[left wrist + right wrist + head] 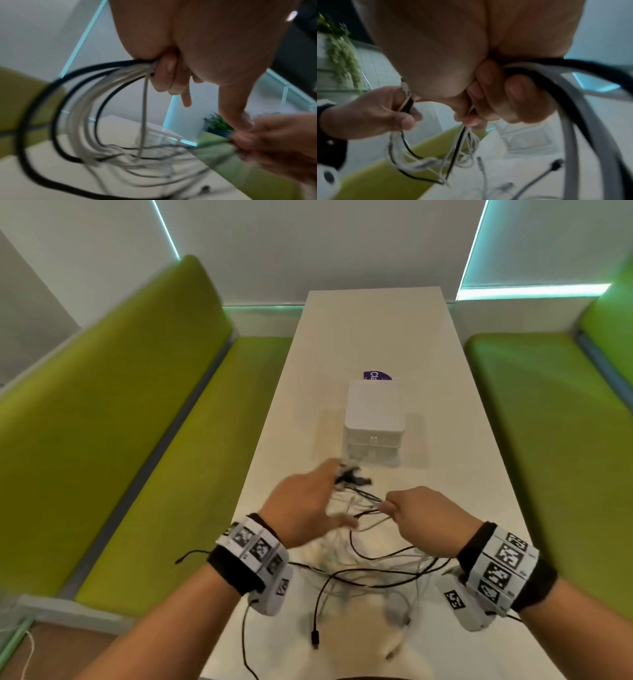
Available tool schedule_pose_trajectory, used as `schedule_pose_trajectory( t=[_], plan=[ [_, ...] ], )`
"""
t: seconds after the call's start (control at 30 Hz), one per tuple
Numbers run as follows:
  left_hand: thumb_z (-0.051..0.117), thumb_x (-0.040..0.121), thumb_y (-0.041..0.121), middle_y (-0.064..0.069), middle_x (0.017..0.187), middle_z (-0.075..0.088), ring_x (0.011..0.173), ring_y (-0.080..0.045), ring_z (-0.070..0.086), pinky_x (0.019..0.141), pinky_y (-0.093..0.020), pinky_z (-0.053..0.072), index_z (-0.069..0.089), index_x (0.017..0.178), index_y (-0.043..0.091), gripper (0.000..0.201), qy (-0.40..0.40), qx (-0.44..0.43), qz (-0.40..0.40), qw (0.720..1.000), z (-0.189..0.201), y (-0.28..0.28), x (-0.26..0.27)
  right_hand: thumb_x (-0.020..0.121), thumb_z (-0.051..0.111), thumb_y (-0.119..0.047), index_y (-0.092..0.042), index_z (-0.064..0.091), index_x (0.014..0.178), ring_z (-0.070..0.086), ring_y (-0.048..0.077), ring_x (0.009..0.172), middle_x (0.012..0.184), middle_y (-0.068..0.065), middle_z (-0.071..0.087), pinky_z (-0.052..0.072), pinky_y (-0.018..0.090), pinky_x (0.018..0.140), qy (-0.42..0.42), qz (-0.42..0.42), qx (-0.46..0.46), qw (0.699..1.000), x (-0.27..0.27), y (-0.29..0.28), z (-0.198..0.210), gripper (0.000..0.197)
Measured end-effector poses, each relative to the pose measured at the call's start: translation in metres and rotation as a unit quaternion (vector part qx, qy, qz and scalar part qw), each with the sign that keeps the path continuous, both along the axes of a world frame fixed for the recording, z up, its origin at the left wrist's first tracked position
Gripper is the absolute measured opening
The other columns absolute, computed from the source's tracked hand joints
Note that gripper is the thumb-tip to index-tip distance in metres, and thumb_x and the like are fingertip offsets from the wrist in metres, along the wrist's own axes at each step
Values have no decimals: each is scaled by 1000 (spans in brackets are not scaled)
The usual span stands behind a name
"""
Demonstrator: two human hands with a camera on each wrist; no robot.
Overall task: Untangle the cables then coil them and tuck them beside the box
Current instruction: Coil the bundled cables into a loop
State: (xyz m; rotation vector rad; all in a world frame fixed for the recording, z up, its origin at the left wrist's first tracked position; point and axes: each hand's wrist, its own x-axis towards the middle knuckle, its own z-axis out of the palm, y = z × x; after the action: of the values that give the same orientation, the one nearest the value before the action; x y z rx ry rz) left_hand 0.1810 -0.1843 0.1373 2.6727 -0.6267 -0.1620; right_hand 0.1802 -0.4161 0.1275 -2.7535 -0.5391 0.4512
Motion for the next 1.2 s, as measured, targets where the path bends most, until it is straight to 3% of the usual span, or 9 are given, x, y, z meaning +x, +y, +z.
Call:
schedule_pose_trajectory(
  t=[0.1, 0.2, 0.37, 0.53, 0.63, 0.73, 0.93, 1.07, 1.2],
  plan=[
    [64, 85, 58, 6, 117, 68, 106, -17, 65, 89, -40, 51, 42, 132, 28, 60, 97, -98, -17, 990, -11, -25, -7, 107, 35, -39, -33, 57, 73, 55, 16, 65, 70, -1, 60, 47, 39, 71, 33, 59, 74, 995, 1, 13, 17, 42],
    [62, 95, 32, 8, 93, 69, 83, -8, 64, 82, -37, 53, 52, 116, 31, 23, 151, -175, -3, 973, -7, -23, -3, 102, 42, -51, -26, 71, 89, 66, 16, 80, 85, -2, 72, 53, 41, 81, 52, 23, 204, 977, 3, 4, 17, 41],
    [56, 94, 47, 8, 118, 69, 105, -19, 64, 91, -46, 51, 46, 131, 37, 40, 117, -153, 17, 981, 12, -13, 6, 83, 58, -70, -13, 65, 75, 60, 10, 56, 61, 1, 66, 47, 31, 64, 116, -59, 273, 953, 1, -8, 22, 58],
    [59, 98, 39, 4, 111, 71, 100, -27, 64, 84, -43, 50, 48, 135, 31, 39, 31, -128, 50, 990, 29, -7, 13, 80, 53, -73, -9, 61, 70, 56, 18, 45, 51, 4, 53, 44, 28, 55, 139, -108, 323, 930, -2, -6, 13, 65],
    [57, 96, 44, 6, 112, 70, 101, -26, 64, 86, -44, 51, 50, 132, 33, 38, 34, -158, 98, 982, 28, 8, 18, 82, 50, -73, -3, 63, 75, 51, 8, 50, 57, -4, 56, 43, 30, 59, 78, -120, 290, 946, 3, -10, 8, 71],
    [57, 96, 46, 9, 114, 70, 104, -22, 64, 89, -44, 52, 53, 128, 33, 35, 42, -175, 143, 973, 26, 21, 24, 86, 53, -68, 3, 52, 76, 70, 15, 59, 59, 12, 64, 50, 36, 69, 129, -104, 307, 937, -1, -14, -2, 72],
    [58, 98, 40, 15, 104, 62, 101, -18, 59, 80, -34, 44, 54, 132, 30, 36, 23, -168, 194, 966, 29, 38, 27, 96, 44, -61, -8, 59, 70, 38, 8, 49, 57, -4, 41, 35, 24, 57, 68, -144, 307, 938, -1, -26, -6, 60],
    [56, 100, 38, 10, 107, 63, 97, -20, 58, 78, -33, 43, 52, 135, 27, 37, 43, -125, 211, 968, 22, 46, 27, 105, 41, -45, -8, 60, 80, 43, 8, 52, 64, -4, 45, 40, 24, 56, 128, -134, 338, 923, 1, -40, -9, 49],
    [57, 97, 43, -7, 111, 68, 96, -33, 65, 77, -43, 53, 45, 126, 17, 41, 45, 47, 184, 981, 7, 42, 23, 107, 37, -39, -22, 58, 81, 56, 12, 70, 73, -6, 62, 46, 34, 71, 50, -88, 189, 977, 5, -36, -10, 38]
  ],
)
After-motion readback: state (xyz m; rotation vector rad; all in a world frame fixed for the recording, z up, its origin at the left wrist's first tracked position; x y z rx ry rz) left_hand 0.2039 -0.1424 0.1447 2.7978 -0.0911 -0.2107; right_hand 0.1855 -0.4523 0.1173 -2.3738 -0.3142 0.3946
